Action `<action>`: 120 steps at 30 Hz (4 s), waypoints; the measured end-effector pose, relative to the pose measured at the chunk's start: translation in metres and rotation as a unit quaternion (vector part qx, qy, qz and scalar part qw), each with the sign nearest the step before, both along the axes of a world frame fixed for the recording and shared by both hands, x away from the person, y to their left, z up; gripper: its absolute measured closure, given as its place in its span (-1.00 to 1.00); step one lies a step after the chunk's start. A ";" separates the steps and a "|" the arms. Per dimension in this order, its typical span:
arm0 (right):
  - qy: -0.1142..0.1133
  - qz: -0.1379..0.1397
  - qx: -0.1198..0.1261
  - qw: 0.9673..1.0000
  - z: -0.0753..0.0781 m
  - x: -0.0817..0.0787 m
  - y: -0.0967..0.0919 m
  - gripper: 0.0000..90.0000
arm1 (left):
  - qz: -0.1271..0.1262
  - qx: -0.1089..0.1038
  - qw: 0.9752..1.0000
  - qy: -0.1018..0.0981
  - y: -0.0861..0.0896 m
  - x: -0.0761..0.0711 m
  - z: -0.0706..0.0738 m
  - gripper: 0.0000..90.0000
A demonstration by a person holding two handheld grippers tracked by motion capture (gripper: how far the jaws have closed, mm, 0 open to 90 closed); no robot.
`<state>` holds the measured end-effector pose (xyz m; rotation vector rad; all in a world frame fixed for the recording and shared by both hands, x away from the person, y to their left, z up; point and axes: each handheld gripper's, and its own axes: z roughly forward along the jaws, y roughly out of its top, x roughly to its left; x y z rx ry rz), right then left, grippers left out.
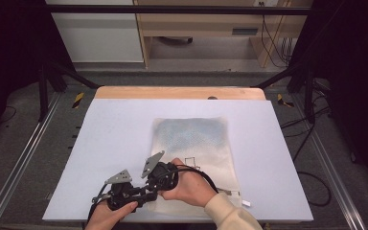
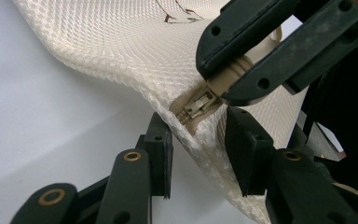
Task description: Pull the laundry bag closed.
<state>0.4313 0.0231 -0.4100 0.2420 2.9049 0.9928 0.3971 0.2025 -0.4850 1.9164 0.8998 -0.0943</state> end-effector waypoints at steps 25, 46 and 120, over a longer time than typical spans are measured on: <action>-0.001 -0.004 0.011 1.000 0.004 0.002 -0.004 0.82 | -0.009 -0.032 0.999 0.020 -0.008 0.008 -0.007 0.56; -0.004 -0.002 0.009 1.000 0.004 0.001 -0.005 0.82 | -0.012 -0.040 0.999 0.028 -0.013 0.009 -0.011 0.74; -0.065 -0.009 0.022 0.998 -0.019 -0.015 -0.042 0.82 | -0.005 -0.014 1.000 0.007 -0.012 0.006 -0.004 0.92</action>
